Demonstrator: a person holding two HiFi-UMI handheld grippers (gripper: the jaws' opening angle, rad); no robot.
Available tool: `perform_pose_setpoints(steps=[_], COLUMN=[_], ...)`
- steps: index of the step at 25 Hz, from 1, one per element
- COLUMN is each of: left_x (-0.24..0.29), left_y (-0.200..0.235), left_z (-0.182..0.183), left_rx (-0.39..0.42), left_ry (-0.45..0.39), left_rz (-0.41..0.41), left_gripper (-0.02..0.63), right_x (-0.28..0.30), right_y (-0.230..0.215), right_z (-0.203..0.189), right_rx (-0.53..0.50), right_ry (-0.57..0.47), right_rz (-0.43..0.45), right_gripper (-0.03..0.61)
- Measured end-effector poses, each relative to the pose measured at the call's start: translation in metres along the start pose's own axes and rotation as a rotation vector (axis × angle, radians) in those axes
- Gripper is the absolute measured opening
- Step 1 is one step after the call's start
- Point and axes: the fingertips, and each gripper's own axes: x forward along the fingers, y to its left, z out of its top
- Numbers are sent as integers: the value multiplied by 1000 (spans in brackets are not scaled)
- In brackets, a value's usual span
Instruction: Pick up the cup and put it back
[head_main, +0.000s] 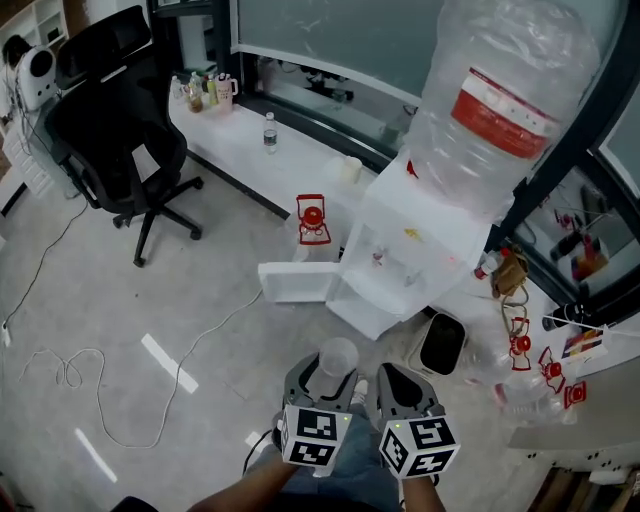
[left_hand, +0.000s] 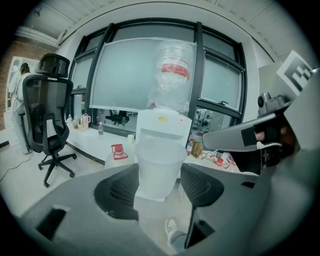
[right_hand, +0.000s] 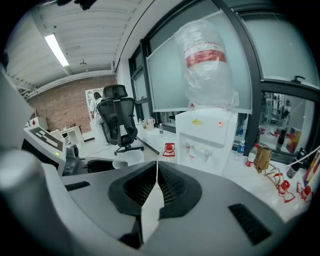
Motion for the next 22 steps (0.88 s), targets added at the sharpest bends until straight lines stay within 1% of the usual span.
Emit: perform_pose_setpoints(steps=[4, 7, 9, 12, 17, 22], left_x=[42, 80, 107, 145, 198, 251], left_y=[4, 6, 10, 20, 40, 56], left_z=[-18, -34, -47, -66, -100, -134], left_rx=[-20, -3, 0, -18, -11, 3], left_ry=[0, -5, -7, -13, -14, -33], left_rz=[-14, -21, -18, -3, 10, 11], left_gripper=[261, 261, 261, 261, 261, 261], right_x=[36, 65, 88, 124, 176, 223], right_y=[-20, -44, -60, -80, -98, -116], right_z=[-18, -33, -43, -59, -86, -118], right_rx=[-28, -50, -60, -80, -122, -161], right_ry=[24, 30, 28, 21, 25, 35], right_rz=[20, 28, 34, 56, 94, 118], right_gripper=[23, 23, 23, 23, 23, 23])
